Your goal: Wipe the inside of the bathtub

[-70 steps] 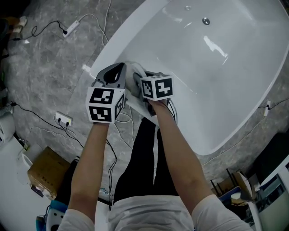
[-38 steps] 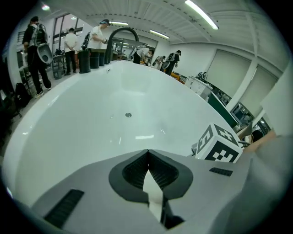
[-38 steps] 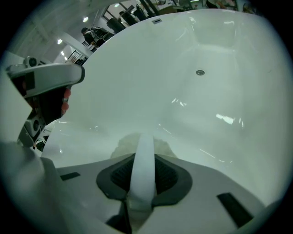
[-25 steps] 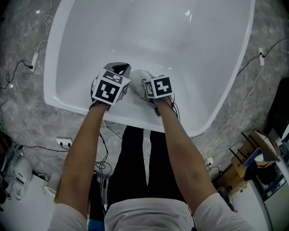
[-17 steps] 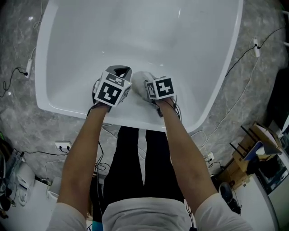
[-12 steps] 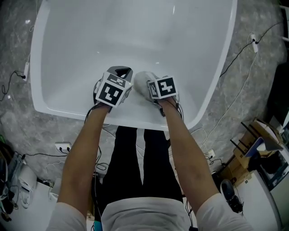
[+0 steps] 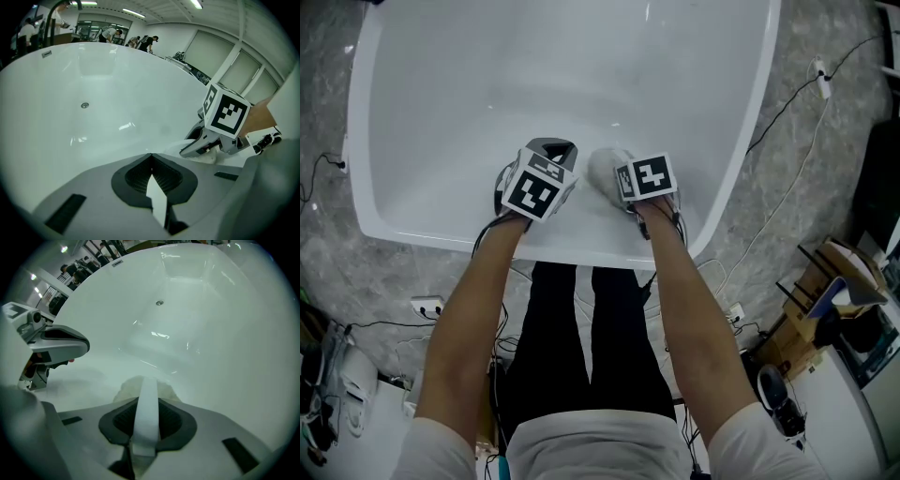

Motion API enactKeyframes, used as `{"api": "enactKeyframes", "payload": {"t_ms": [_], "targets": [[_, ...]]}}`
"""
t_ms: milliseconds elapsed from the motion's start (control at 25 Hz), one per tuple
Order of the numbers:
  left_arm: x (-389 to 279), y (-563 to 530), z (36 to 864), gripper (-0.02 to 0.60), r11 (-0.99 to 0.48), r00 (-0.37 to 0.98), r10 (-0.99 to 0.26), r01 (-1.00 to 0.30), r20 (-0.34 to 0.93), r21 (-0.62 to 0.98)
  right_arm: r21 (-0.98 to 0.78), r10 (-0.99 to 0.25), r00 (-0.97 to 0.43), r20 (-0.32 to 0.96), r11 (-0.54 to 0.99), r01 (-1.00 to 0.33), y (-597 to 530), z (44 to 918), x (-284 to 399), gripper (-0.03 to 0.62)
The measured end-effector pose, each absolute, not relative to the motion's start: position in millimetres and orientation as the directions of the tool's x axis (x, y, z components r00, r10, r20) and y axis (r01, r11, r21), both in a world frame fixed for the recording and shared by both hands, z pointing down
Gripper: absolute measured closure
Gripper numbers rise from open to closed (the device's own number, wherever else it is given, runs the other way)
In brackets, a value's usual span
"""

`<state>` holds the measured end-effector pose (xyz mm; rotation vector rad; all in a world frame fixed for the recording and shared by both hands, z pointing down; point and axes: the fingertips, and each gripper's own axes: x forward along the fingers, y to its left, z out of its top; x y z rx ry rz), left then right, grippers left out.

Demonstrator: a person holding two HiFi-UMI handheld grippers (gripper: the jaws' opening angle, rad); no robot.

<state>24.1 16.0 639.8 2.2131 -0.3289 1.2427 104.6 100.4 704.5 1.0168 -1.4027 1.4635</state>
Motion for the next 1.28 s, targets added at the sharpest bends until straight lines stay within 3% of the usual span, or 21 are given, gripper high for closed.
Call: {"api": "enactKeyframes", "payload": {"t_ms": [1280], "targets": [[23, 4, 678, 0.569, -0.857, 0.473, 0.077, -0.419, 0.878, 0.301, -0.283, 0.076, -0.283, 0.956, -0.013, -0.959, 87, 770, 126, 0.500]]}}
